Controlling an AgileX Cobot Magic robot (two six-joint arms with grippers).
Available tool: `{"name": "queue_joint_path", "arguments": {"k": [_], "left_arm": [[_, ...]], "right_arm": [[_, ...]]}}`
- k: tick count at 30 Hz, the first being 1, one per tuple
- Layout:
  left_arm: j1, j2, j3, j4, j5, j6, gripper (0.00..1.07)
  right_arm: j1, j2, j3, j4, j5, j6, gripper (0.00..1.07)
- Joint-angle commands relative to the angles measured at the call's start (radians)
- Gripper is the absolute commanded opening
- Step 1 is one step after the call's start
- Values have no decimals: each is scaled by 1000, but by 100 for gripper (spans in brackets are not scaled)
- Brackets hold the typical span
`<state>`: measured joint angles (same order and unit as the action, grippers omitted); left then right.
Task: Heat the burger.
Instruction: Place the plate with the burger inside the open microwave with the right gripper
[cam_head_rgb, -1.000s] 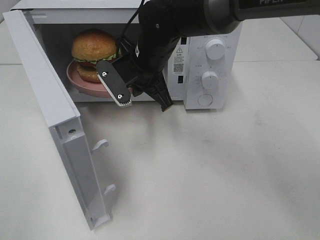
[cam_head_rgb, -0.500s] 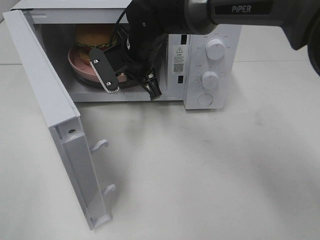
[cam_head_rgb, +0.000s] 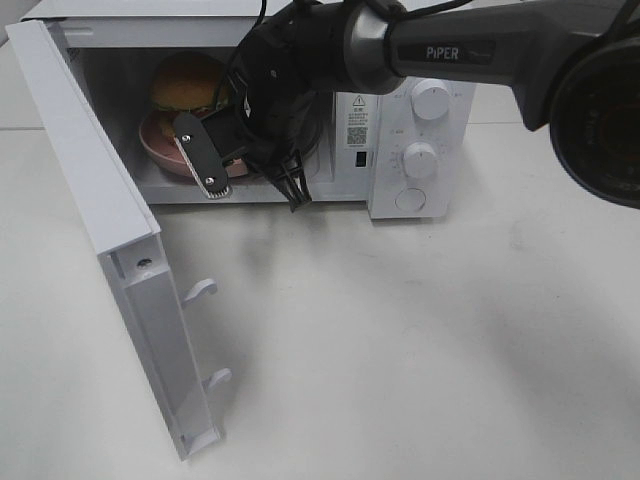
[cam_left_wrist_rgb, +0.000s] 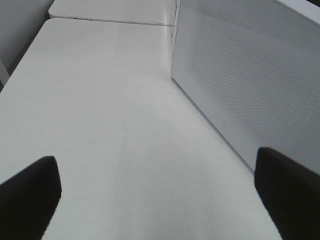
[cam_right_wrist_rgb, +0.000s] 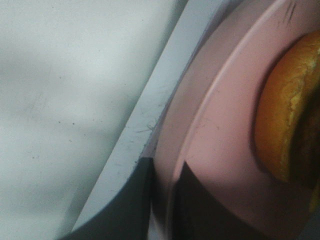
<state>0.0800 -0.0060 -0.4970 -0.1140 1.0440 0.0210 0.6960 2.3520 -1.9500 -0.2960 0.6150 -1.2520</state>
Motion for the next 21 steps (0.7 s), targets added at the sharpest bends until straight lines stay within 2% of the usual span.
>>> {"name": "queue_joint_path", "arguments": {"k": [1,5,7,10,12,13,15,18,20,21], "left_arm": [[-3,-21,1,-1,-10,-1,101],[-3,-21,1,-1,-10,-1,101],[-3,-21,1,-1,-10,-1,101],[-3,-21,1,-1,-10,-1,101],[-3,-21,1,-1,-10,-1,101],[-3,-21,1,-1,-10,-1,101],[-3,-21,1,-1,-10,-1,101],[-3,-21,1,-1,-10,-1,101],[-3,-21,1,-1,-10,-1,101],[-3,-21,1,-1,-10,-1,101]], "right_arm": [[-10,2,-22,-15,-60,16,11],[-20,4,-22,-11,-59,33,19],[-22,11,-22,-11,-60,36,34],[-22,11,-22,-11,-59,36,37],[-22,11,-22,-12,-60,36,47],[-22,11,-22,-12,-60,36,47],[-22,9,-15,-12,-58,40,53],[-22,3,-8,-11,-57,46,54],[-21,-42,63,-10,-86,61,57],[-21,-42,63,-10,-86,61,57]]}}
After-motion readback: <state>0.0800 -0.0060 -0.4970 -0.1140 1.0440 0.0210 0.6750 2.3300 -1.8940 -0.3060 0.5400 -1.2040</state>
